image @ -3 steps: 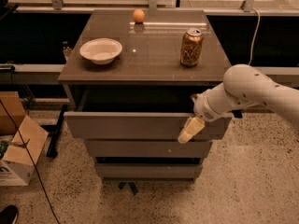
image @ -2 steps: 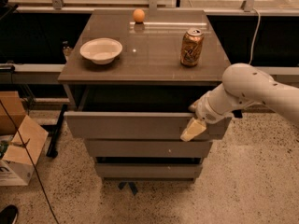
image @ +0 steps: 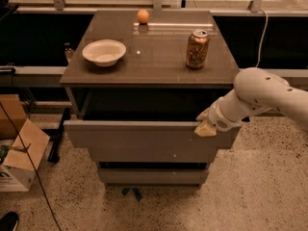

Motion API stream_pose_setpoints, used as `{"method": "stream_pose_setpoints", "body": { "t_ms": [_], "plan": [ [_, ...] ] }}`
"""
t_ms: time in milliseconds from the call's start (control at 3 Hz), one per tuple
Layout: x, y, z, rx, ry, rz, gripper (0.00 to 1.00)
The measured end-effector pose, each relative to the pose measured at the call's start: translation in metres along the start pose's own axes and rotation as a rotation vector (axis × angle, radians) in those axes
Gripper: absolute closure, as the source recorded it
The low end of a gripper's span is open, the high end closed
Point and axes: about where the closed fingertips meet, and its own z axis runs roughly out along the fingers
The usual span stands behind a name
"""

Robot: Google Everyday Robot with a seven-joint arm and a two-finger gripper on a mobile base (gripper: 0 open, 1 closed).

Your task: Open top drawer

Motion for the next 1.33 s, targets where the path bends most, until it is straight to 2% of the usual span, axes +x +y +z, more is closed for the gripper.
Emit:
{"method": "stream_pose_setpoints", "body": {
  "t_ms": [333, 1000, 1333],
  "plan": [
    [-0.0021, -0.0002, -0.0042, 0.0, 0.0, 0.0, 0.91],
    [-0.0045, -0.0005, -0.0091, 0.0, 0.0, 0.0, 0.43],
    [-0.0075, 0.0003, -0.0086, -0.014, 0.014, -0.045, 0.2]
  ]
}}
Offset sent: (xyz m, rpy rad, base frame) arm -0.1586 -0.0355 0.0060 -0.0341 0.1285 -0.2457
